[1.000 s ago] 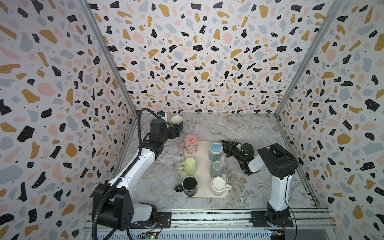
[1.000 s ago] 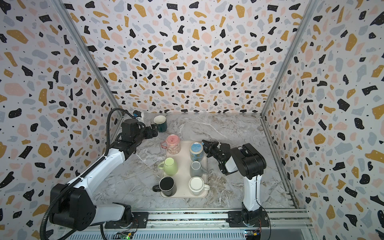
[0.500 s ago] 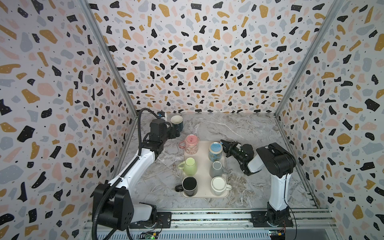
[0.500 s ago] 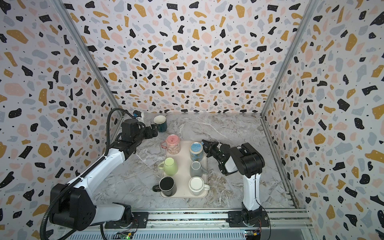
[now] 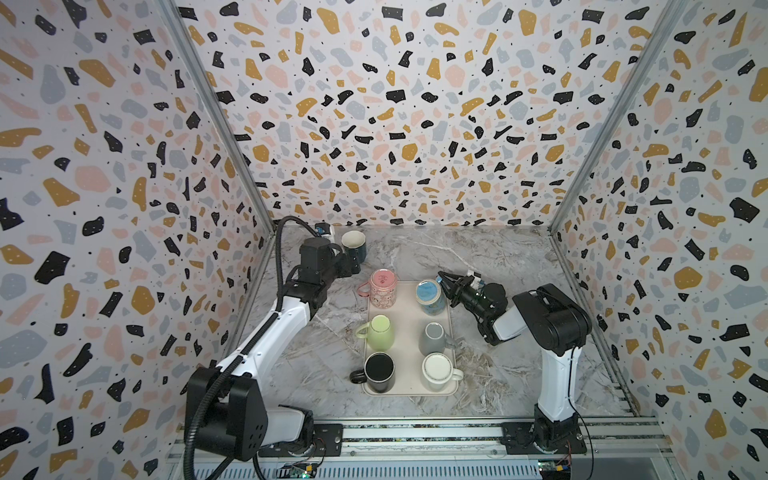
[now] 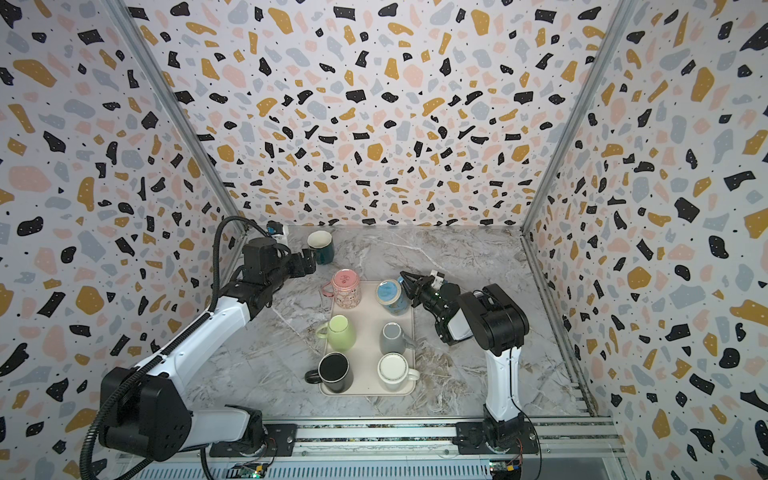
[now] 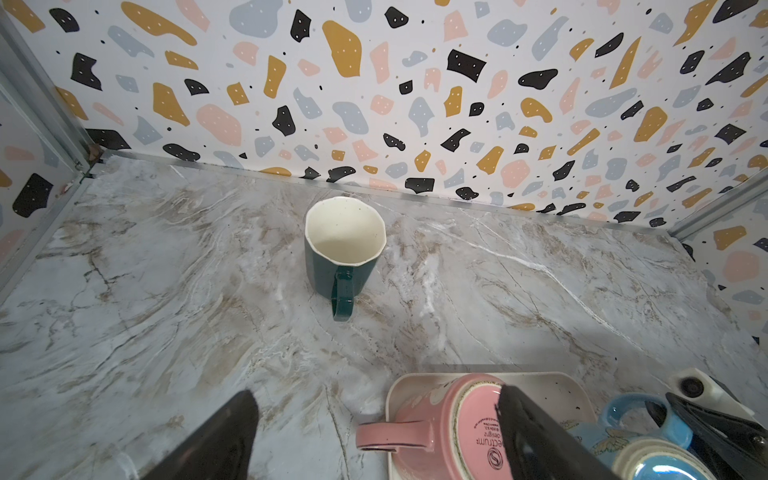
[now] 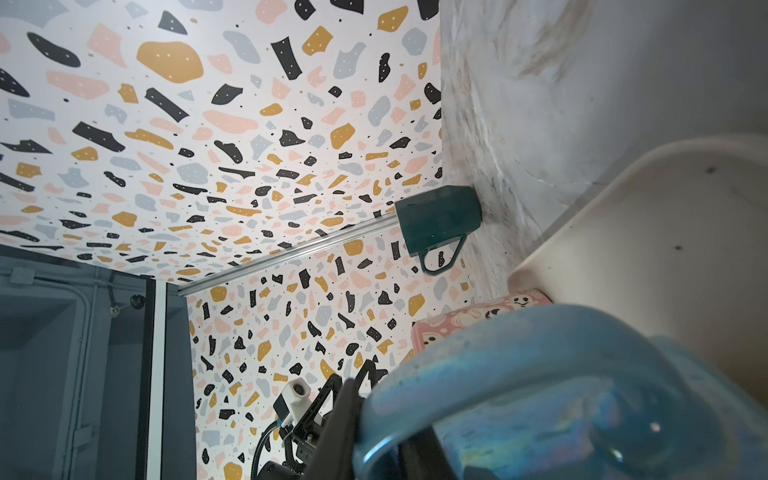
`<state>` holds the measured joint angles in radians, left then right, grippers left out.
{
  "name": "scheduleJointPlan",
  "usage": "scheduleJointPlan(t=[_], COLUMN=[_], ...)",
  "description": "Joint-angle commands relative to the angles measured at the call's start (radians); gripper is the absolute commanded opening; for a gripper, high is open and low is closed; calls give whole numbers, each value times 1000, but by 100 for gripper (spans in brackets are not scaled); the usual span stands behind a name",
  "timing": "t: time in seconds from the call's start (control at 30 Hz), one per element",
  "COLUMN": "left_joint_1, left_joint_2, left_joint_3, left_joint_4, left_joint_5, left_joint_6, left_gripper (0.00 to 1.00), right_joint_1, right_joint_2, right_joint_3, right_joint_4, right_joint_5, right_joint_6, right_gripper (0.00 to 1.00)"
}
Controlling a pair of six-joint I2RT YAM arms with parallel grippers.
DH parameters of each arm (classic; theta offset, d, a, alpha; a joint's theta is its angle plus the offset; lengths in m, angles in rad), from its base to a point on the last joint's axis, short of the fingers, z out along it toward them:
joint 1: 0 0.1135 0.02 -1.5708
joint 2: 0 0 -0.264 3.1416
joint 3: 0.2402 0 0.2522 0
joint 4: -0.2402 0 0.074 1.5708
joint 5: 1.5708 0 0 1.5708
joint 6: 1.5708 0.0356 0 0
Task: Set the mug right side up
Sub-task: 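Close the right gripper on the light blue mug's handle, then lift the light blue mug off the tray and rotate it upright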
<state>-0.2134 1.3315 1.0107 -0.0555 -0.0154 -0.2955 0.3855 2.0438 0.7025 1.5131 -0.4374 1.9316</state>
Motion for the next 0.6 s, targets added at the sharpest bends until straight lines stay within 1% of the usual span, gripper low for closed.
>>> scheduleJointPlan(t=[0.0, 0.17, 0.57], left_joint_1=[5, 6, 5], left_joint_2=[-8, -8, -6], left_joint_3=[19, 18, 19], left_joint_4=[16, 18, 20], left_joint_5=[12, 12, 12], left_joint_6=[9, 9, 12], left_gripper=[91, 91, 91], right_joint_1=[1, 5, 7], right_joint_2=[-8, -21, -73], right_joint_3=[29, 45, 126], right_joint_4=[23, -10, -147], right_joint_5=[-35, -60, -122], right_joint_6=[-87, -135, -300], right_gripper=[0, 0, 0])
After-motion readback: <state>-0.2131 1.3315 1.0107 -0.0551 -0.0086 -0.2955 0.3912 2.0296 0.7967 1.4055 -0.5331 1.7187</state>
